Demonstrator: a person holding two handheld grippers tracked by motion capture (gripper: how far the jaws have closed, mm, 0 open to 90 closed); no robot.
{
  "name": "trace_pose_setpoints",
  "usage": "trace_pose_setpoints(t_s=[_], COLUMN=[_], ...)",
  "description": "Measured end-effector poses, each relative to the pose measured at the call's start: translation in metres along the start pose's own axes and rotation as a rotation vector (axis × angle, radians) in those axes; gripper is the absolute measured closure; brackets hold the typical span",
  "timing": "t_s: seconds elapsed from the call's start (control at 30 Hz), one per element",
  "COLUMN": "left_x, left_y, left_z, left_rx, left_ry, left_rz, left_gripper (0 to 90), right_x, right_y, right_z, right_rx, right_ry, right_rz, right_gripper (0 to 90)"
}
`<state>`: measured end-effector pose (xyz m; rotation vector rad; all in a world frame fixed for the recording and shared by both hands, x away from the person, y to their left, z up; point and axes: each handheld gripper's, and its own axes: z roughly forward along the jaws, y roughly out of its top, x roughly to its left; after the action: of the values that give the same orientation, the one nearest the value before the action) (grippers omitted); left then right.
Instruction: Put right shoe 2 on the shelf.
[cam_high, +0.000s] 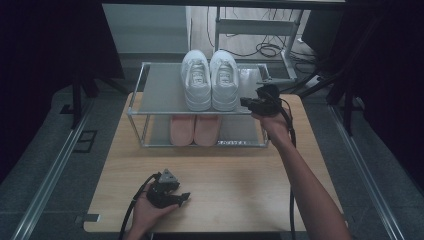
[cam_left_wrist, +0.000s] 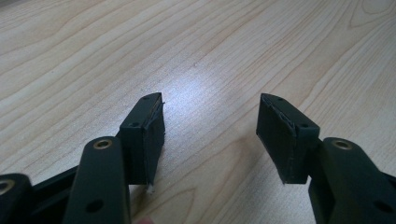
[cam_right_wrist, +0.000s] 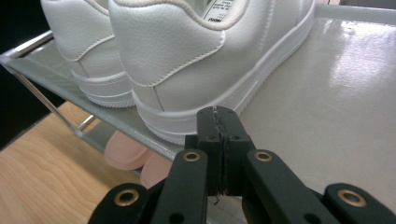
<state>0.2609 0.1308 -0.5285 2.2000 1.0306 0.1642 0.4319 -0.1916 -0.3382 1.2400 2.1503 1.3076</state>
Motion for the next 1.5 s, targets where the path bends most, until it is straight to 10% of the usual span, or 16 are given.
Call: trace_pose_setpoints(t_s=[0.57,1.5], left_x=[0.014,0.014], left_y=[-0.003,-0.005], left_z=[-0.008,-0.017], left_rx=[-0.027,-0.047], left_ry=[0.025,0.030], left_rz=[-0.045,-0.051], left_gripper=[42.0,42.0], right_x=[-0.007,-0.034], right_y=[-0.044,-0.203], right_z=[-0.046,-0.072], right_rx=[-0.071,-0.006], right_ry=[0.099,0.046], right_rz=[-0.049,0.046], right_gripper=[56.1,48.6])
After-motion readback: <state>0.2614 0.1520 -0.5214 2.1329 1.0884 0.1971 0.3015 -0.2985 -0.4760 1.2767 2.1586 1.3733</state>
